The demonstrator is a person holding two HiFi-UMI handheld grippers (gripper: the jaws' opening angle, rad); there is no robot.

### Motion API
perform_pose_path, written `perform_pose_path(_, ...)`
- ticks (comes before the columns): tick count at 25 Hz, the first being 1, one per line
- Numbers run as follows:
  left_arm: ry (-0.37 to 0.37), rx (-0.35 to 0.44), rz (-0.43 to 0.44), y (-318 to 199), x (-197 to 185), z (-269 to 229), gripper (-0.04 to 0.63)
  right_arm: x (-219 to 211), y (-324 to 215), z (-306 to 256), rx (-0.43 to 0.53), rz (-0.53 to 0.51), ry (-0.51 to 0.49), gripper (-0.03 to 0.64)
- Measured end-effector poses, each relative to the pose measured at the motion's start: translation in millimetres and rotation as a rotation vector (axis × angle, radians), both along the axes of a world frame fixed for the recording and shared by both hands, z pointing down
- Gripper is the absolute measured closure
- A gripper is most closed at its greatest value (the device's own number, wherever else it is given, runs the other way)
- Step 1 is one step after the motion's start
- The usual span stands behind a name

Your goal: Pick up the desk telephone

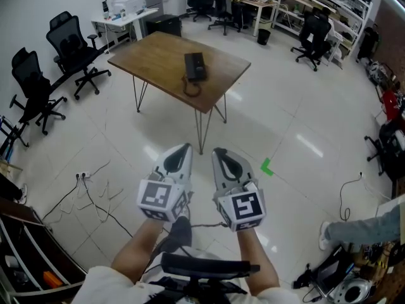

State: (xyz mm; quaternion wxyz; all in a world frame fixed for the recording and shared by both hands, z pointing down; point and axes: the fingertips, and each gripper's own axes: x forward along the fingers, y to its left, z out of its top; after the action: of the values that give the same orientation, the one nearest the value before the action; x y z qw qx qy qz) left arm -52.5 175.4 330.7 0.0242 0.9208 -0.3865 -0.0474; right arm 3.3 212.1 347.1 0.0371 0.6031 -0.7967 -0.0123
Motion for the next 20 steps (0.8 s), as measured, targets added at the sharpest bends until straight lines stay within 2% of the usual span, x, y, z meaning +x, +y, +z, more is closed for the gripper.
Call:
perform_pose_path(10, -0.011, -0.055, 0.01, -106, 6, 8, 0.592, 3, -104, 6, -0.049, 0.002, 0.004, 0.614)
perform_pose_path(20, -0.013, -0.052, 0.052, -187, 9, 5, 0.593, -2, -189, 13, -0.071, 0.025, -0.01, 0.614)
